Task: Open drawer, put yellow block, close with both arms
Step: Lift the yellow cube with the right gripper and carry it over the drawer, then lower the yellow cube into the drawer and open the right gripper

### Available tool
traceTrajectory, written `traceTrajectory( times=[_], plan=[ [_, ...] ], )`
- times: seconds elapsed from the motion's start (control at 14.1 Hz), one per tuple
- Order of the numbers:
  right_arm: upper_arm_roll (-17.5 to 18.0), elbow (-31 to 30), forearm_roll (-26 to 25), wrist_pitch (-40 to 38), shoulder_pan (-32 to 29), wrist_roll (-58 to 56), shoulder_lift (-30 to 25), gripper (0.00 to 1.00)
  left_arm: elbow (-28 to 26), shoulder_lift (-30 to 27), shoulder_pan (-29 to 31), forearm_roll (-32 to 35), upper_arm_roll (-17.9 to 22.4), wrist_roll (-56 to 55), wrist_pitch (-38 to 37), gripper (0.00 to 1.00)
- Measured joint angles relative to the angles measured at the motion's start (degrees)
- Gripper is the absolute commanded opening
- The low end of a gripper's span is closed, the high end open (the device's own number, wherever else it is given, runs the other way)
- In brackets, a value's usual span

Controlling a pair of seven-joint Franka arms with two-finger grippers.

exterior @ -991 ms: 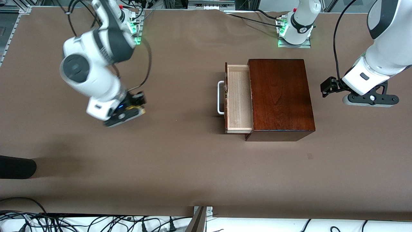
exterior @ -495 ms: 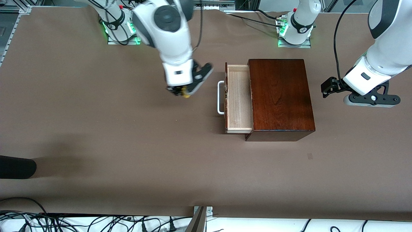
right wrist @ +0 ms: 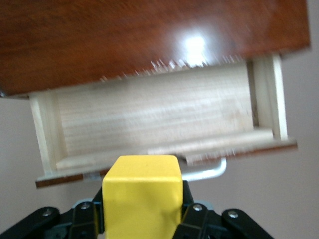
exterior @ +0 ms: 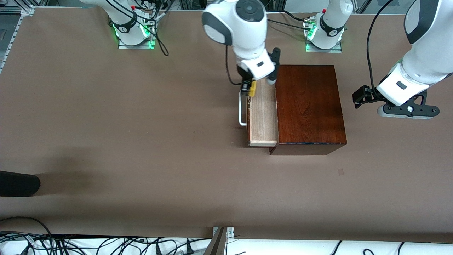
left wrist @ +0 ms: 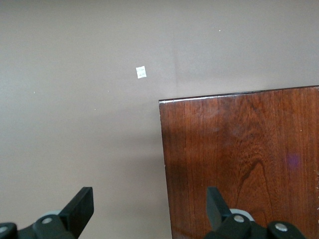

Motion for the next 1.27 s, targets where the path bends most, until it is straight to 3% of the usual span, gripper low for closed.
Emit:
traceTrajectory(
  times=[0.42,1.27],
  plan=[
    [-0.1,1.3,-3.3,5.6,2.4,-5.7,4.9,0.01,0.1,0.1,0.0,0.0,0.0,0.0,0.0,1.00],
    [-0.3,1.4,-4.3,7.3,2.9,-9.9,9.7,0.02,0.1,0.1,0.0,0.0,0.0,0.0,0.0,1.00]
  ],
)
